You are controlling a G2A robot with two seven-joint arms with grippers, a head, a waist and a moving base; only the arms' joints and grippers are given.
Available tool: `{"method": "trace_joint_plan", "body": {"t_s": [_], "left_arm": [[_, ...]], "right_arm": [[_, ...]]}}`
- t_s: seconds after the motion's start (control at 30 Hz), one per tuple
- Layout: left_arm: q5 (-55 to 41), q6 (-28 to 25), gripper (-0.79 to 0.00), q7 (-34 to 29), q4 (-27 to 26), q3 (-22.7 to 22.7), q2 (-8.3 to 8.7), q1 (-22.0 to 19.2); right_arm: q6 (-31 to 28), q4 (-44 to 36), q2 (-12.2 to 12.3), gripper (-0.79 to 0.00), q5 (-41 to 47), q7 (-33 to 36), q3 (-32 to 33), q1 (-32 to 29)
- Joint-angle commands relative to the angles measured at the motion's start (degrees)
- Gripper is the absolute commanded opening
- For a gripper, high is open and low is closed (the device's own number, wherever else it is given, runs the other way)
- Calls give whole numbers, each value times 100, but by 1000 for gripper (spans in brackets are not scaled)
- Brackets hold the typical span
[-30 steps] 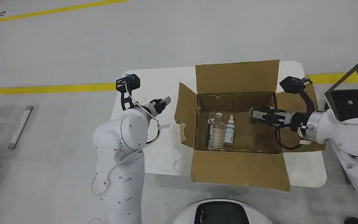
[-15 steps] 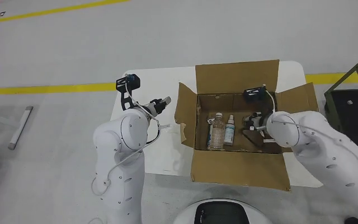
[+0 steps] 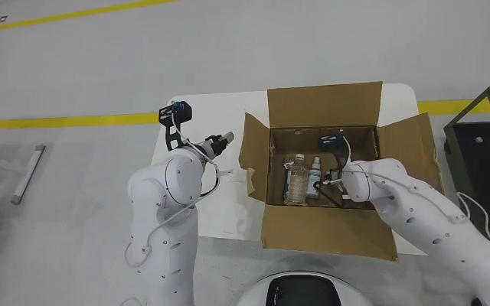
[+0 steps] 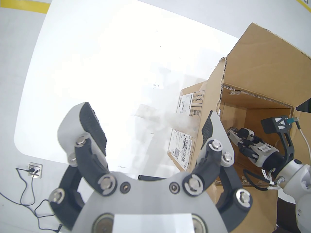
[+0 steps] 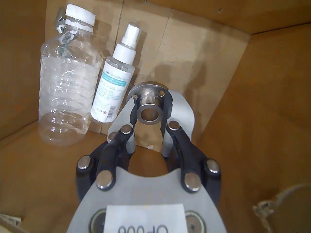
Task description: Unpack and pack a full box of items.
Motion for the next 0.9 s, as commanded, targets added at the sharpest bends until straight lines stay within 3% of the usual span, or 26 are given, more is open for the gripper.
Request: {"method": "trace_joint_plan", "body": {"t_s": [0.0, 0.27, 0.33, 0.43, 0.87], "left_arm": [[0, 0, 0, 0, 0, 0, 0, 0], [0, 0, 0, 0, 0, 0, 0, 0], [0, 0, 0, 0, 0, 0, 0, 0], [0, 0, 0, 0, 0, 0, 0, 0], [0, 0, 0, 0, 0, 0, 0, 0]], "right_arm": [[-9, 153, -41, -785, -42, -41, -72, 57], [-70, 618, -206, -785, 20, -153, -235, 193], [-90, 690, -237, -702, 25, -164, -253, 214], [-106, 774, -277, -677, 31, -169, -264, 232], [-194, 843, -364, -440, -92, -88, -152, 214]]}}
